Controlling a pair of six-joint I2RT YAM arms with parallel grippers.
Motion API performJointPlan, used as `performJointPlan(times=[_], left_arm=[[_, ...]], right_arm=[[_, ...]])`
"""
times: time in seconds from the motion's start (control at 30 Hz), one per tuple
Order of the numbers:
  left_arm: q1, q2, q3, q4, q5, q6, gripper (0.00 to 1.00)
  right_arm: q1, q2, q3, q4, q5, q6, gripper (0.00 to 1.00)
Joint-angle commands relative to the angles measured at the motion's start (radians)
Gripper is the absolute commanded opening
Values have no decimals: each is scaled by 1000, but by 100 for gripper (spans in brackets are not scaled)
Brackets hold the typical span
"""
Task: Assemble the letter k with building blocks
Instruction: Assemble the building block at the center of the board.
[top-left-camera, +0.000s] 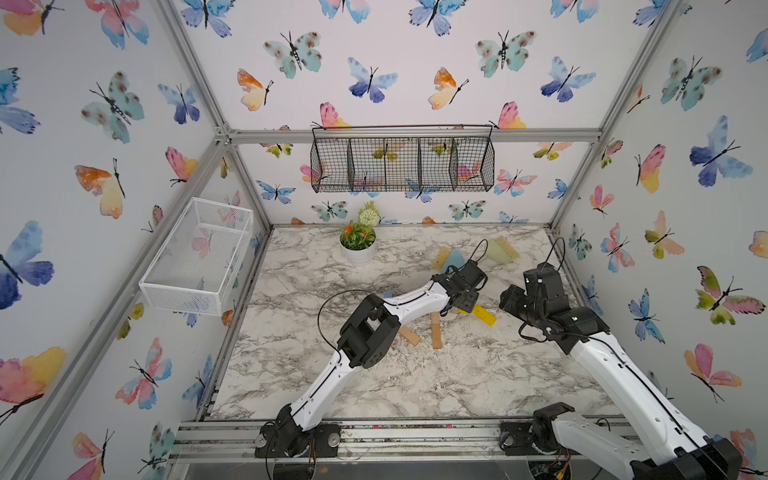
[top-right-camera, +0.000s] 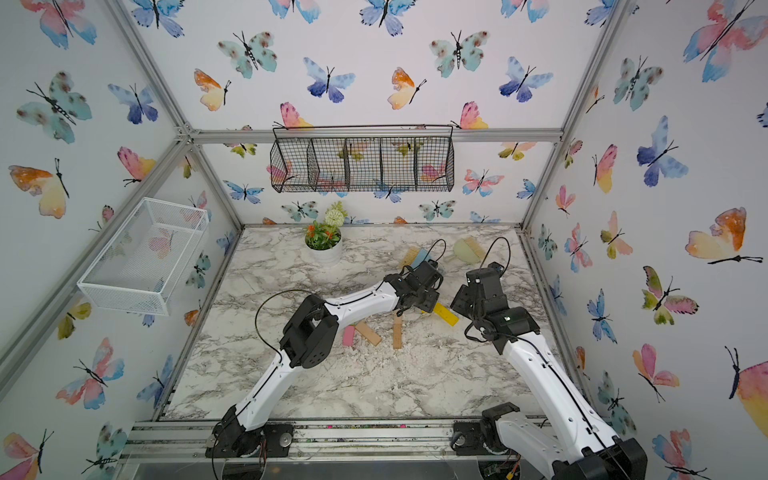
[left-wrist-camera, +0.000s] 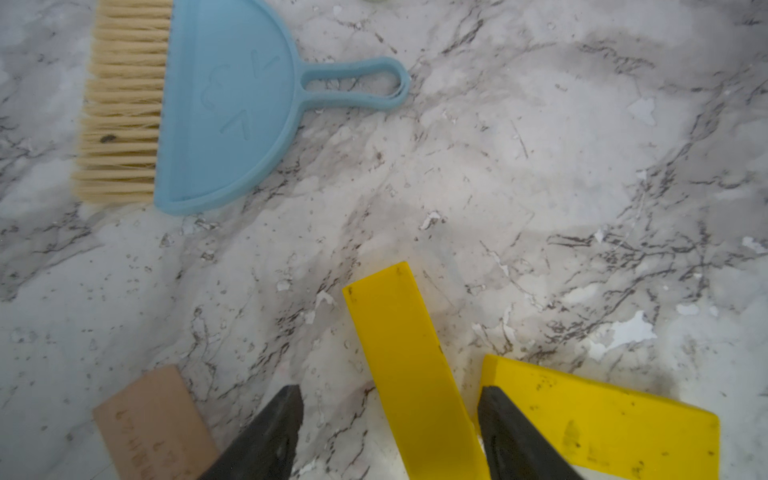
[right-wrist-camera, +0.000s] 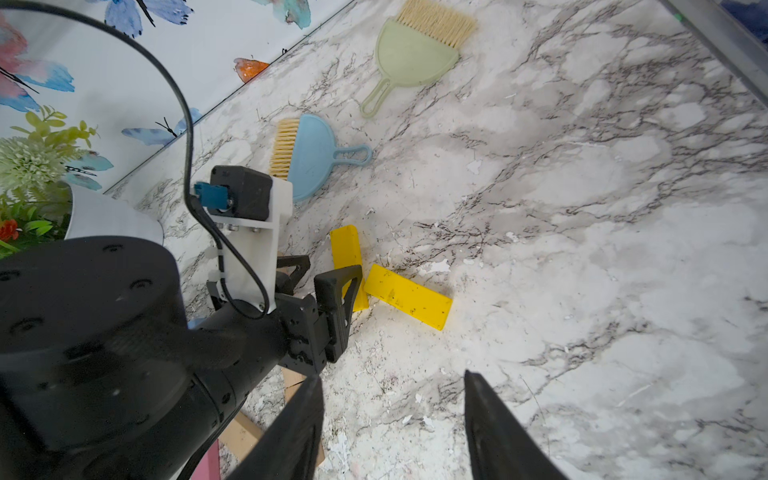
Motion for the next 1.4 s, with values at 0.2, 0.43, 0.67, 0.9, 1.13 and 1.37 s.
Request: performJointPlan(times=[0.2,0.43,0.67,0.9,1.13,1.37], left_arm=[[1,38,9,-26,-10,-6,65],[1,44,14,-37,-18,17,43],[2,19,-5,-36,-18,53,27],[7,-16,-18,-33,-32,83,25],[18,-77,-97,-30,-59,95,26],[30,-95,-134,-30,-56,100,26]], right_arm=[[-3,9,-22,30,-20,8,56],[-3,9,-24,30,-16,9,56],[-3,10,-30,36,-25,12,56],[-3,3,-30,34,-25,13,56],[-3,8,-42,41,-41,14,56],[-3,7,-40,45,-43,17,56]])
